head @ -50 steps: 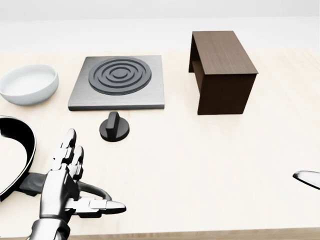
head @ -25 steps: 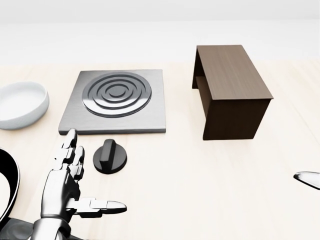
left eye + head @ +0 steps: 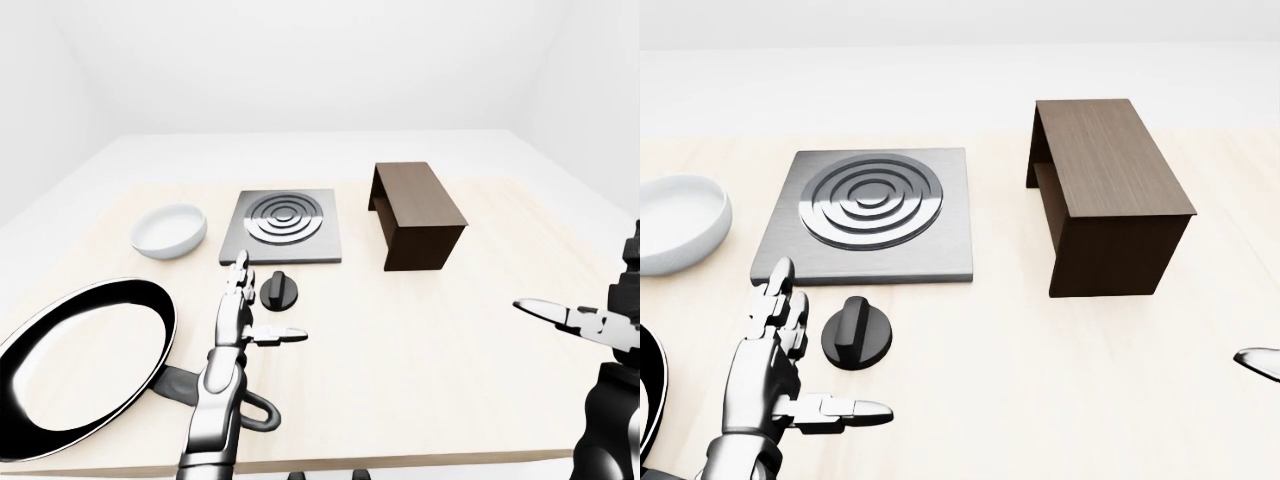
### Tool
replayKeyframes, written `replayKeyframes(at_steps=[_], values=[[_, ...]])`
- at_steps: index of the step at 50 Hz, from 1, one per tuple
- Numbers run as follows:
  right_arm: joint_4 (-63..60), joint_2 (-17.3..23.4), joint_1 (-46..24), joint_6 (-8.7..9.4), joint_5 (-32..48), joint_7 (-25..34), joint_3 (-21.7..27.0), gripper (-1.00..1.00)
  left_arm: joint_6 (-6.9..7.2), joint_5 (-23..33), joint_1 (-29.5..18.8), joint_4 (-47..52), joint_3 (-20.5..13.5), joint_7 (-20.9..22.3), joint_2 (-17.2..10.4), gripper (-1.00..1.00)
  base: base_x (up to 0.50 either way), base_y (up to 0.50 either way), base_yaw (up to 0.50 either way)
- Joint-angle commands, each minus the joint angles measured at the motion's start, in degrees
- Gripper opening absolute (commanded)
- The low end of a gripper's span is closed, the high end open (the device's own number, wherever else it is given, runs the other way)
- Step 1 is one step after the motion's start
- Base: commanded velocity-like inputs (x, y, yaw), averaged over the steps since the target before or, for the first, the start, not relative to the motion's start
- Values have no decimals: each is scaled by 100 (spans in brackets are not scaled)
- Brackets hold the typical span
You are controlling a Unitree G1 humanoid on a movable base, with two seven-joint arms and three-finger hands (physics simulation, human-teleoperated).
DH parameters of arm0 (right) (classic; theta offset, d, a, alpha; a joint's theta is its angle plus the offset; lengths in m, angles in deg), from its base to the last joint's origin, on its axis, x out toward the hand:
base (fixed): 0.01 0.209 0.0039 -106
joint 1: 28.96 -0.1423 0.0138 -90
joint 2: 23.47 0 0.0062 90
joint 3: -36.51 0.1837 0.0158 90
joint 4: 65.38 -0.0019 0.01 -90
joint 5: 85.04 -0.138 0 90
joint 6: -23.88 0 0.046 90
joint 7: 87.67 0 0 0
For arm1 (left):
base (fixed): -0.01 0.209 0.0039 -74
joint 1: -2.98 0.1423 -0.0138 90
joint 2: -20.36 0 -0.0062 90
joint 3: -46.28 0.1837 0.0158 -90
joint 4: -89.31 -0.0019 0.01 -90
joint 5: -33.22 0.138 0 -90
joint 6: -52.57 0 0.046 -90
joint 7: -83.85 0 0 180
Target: Turn on the stove.
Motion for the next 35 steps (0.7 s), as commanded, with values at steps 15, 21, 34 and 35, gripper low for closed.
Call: replayKeyframes(at_steps=[15,21,34,35], values=[[-58,-52,55,0,33,56,-54,100,89,-179,-1595,-1364,-352,-385,-308,100,0,0,0],[-37,-57,56,0,61,60,-86,100,-54,-142,-1685,-1648,-262,-401,-289,100,0,0,0],[28,-35,27,0,87,49,-117,100,-473,-59,-1875,-2738,-191,-368,-257,100,0,0,0],[25,-39,31,0,87,51,-118,100,-473,-59,-1869,-2759,-191,-367,-253,100,0,0,0]])
